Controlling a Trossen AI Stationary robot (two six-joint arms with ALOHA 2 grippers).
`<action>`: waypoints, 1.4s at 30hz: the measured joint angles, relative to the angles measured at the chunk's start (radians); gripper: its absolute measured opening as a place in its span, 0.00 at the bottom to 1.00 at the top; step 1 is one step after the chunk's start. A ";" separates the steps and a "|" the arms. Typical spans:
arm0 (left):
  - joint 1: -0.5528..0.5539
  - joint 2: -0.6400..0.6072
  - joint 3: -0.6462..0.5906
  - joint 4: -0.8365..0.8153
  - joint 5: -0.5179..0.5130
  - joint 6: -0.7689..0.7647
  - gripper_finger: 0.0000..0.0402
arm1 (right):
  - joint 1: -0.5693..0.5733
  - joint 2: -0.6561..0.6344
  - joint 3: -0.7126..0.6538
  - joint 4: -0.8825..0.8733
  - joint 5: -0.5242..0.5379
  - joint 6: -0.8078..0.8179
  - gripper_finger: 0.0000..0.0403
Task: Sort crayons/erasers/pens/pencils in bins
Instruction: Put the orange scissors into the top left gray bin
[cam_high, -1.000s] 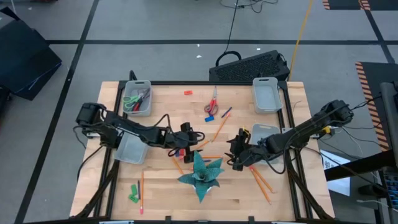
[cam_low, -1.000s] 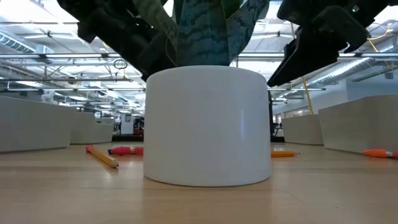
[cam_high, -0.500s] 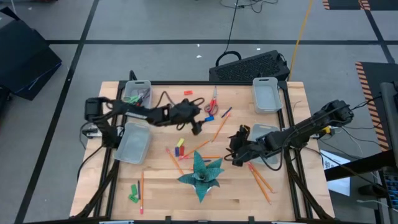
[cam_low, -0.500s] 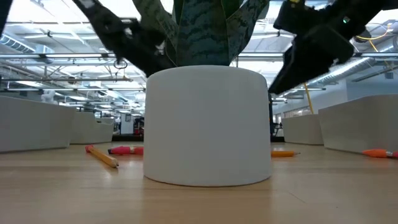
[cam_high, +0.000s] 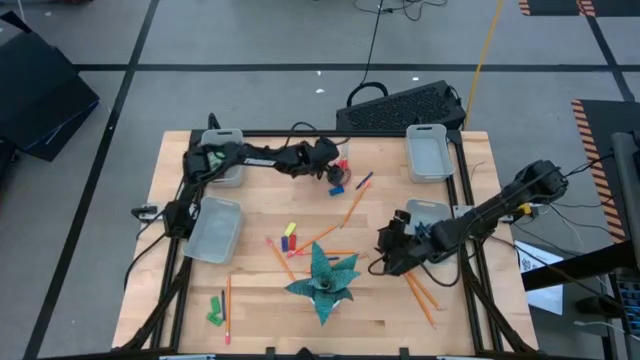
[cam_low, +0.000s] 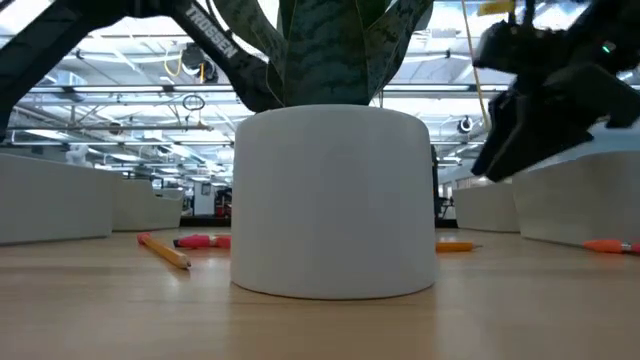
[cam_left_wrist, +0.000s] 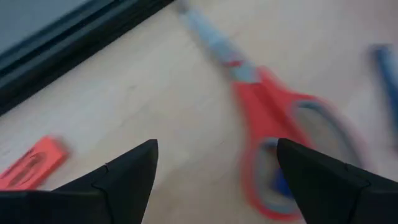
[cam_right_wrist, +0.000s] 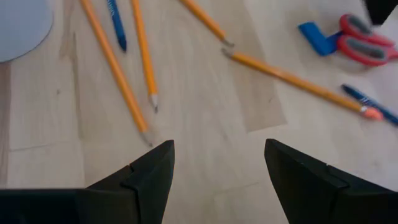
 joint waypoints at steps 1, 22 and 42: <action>0.002 -0.001 0.010 -0.023 -0.001 -0.009 0.80 | 0.005 0.000 -0.016 0.021 0.000 0.008 0.60; -0.089 -0.021 -0.022 -0.246 0.153 -0.217 0.45 | 0.011 0.000 -0.143 0.177 -0.052 0.030 0.60; -0.167 -0.073 -0.043 -0.547 0.104 -0.416 0.44 | 0.009 0.000 -0.142 0.237 -0.049 -0.048 0.60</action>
